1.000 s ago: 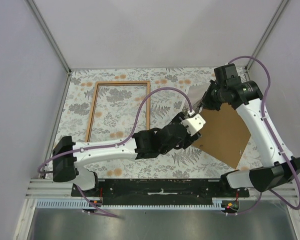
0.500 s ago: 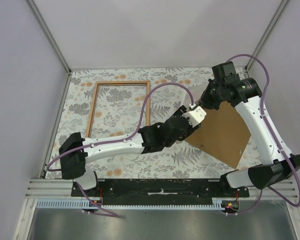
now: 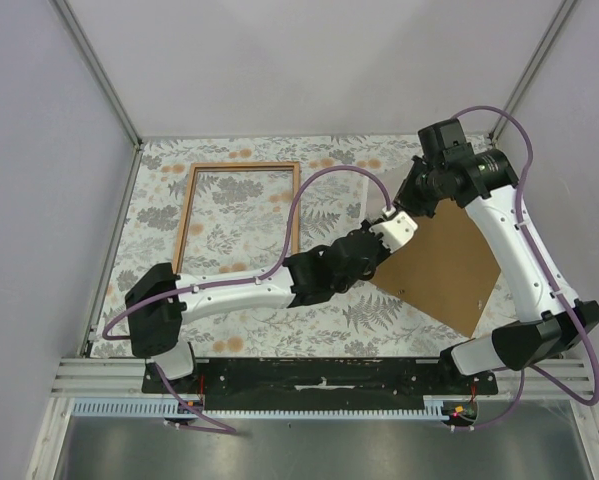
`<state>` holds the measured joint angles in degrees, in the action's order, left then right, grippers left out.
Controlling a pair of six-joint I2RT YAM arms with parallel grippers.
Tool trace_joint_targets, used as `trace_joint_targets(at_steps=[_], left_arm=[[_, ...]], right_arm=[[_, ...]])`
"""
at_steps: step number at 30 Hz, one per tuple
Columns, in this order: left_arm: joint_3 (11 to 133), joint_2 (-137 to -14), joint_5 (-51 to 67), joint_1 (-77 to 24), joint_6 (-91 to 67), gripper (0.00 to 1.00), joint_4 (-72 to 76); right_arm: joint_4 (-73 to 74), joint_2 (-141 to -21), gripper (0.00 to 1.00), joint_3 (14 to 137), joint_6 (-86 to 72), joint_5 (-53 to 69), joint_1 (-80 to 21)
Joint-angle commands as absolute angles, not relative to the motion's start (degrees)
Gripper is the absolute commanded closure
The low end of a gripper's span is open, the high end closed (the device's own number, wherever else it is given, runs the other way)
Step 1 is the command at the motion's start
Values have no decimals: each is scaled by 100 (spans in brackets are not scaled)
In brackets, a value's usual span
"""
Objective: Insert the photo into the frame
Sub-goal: Pass from the right arm to the left, then turn over the photo, then place the photo on the glass panel.
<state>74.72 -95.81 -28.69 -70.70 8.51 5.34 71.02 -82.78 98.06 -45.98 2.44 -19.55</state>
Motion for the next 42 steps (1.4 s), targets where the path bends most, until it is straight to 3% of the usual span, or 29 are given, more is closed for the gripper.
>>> trace_joint_targets(at_steps=[1,5,7,8,13,18,24,29,37,42], left_arm=[[7506,-9606,-3129,-7031,932,97,1081],[7462,-9536,-3322,-6987,818,98,1142],[7409,-9449,-3462,-6926,660,98,1143],[7392,-9396,-3454,-6847,494,98,1064],[7479,-8887,-3279,-6145,-368,98,572],[7725,-8412,-3085,-5222,-1185,98,-130],[7682,-7788,-3454,-3922,-2817,98,-1290],[6971,-7155,-3524,-2815,-4137,98,-2081],[4749,-5987,-3033,-1416,-6326,98,-2908],[3912,-5450,-2971,-1204,-7320,98,-3357]], right_arm=[[7137,-8314,96,10142,-4667,106,-1987],[7163,-8367,46,10527,-4562,35,-1986],[7233,-8454,5,10966,-4465,-158,-1986],[7294,-8516,2,11273,-4421,-219,-1986],[7409,-8754,2,12663,-4272,-439,-1767],[7129,-8798,2,13070,-4166,-159,-1345],[6312,-8667,2,12140,-4140,465,-1213],[5582,-8386,2,11006,-4166,817,-1292],[4694,-7893,2,9266,-4148,1125,-1503],[4325,-7682,2,8597,-4157,1230,-1661]])
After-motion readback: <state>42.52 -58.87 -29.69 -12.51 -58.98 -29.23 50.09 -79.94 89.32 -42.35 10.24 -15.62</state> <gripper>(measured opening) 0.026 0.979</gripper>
